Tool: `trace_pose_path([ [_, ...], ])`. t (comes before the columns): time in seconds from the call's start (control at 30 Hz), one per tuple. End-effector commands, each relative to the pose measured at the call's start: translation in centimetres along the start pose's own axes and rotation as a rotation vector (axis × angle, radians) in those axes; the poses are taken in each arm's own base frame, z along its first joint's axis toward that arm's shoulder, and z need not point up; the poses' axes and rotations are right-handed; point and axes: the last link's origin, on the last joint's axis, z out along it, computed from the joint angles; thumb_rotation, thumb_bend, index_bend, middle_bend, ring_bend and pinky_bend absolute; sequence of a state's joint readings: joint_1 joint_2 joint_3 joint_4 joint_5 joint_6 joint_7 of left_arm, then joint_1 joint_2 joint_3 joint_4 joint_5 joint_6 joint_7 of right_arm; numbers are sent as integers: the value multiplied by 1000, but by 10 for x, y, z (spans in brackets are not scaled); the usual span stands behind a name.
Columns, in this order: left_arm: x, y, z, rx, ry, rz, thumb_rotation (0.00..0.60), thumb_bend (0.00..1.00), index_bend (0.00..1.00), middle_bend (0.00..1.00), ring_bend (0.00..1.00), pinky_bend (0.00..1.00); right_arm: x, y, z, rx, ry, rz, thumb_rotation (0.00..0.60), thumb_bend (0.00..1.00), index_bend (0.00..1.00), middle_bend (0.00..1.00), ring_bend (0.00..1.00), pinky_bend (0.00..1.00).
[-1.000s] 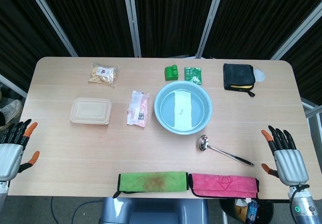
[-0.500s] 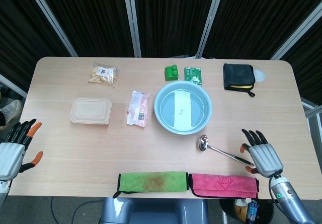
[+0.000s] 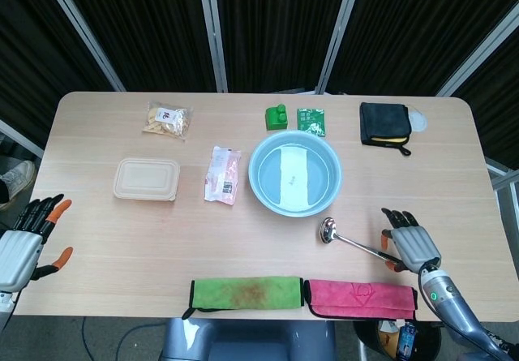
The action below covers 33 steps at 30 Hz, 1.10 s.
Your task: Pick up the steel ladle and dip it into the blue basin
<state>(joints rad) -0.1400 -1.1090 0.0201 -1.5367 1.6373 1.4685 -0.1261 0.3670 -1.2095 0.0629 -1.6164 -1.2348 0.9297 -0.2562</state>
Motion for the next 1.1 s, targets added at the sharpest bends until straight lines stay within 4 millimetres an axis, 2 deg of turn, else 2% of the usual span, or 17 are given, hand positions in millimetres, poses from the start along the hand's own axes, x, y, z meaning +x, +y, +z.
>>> trace_pose_path([
  [0.03,-1,0,1,-4,-3,1,600,348,58,0,0,0,-6,0,13,-5,-7,34,600,193,514,0,0,0],
  [0.37,-3,0,2,-3,-2,5,600,349,57,0,0,0,-19,9,25,-20,-81,52,600,224,476,0,0,0],
  [0.57,-4,0,3,-4,-5,12,600,352,56,0,0,0,-24,14,30,-31,-93,78,600,228,409,0,0,0],
  [0.8,-4,1,2,-10,-3,16,600,350,53,0,0,0,-22,23,31,-49,-78,103,600,229,403,0,0,0],
  [1.1,-4,3,0,-27,-12,12,600,349,53,0,0,0,-35,22,30,-54,-85,133,600,231,403,0,0,0],
])
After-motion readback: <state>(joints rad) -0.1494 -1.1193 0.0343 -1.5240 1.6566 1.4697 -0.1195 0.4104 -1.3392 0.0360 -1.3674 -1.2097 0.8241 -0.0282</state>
